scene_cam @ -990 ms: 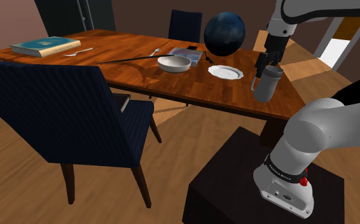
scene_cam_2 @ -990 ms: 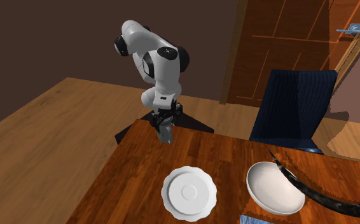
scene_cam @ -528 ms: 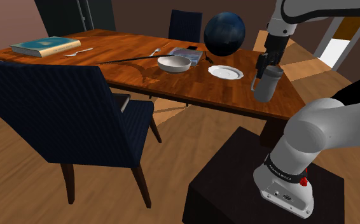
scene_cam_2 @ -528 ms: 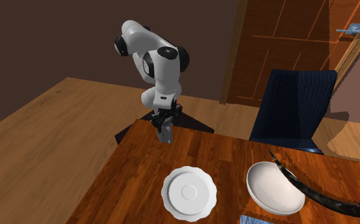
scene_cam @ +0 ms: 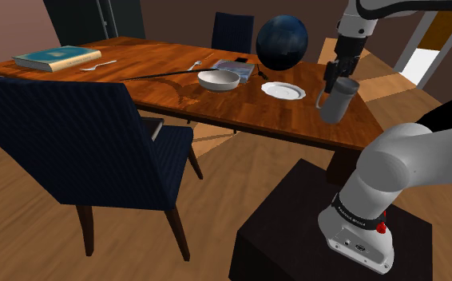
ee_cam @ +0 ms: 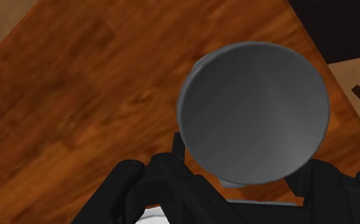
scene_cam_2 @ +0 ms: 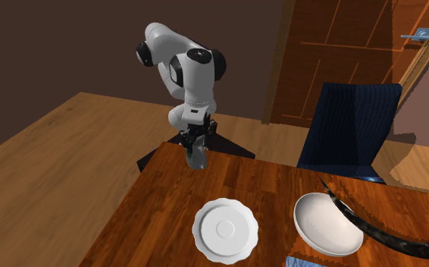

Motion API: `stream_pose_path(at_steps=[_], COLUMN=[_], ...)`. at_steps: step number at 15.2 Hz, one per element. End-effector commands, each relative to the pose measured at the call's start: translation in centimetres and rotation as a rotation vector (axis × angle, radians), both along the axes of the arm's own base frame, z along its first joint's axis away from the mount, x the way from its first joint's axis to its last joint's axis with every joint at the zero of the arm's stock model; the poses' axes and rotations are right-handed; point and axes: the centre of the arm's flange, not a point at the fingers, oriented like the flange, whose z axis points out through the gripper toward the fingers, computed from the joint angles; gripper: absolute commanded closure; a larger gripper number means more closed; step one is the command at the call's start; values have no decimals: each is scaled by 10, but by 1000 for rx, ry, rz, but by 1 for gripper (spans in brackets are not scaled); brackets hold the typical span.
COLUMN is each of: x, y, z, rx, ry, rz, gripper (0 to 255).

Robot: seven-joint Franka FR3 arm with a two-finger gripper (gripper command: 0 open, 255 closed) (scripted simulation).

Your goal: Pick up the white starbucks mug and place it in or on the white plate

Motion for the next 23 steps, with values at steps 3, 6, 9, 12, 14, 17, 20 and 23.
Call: stream_pose_path(at_steps=[3,6,9,12,14,17,20,23], x=[0,0,0,0,23,57,91,126], y=[0,0,0,0,-12,-31,-50,-69], z=[21,37,53,65,69,74,79,85], rx=[0,0,0,0,0,0,0,0], ry=[0,0,0,0,0,0,0,0], rz=[0,0,0,0,0,0,0,0], gripper=[255,255,255,255,255,255,255,255])
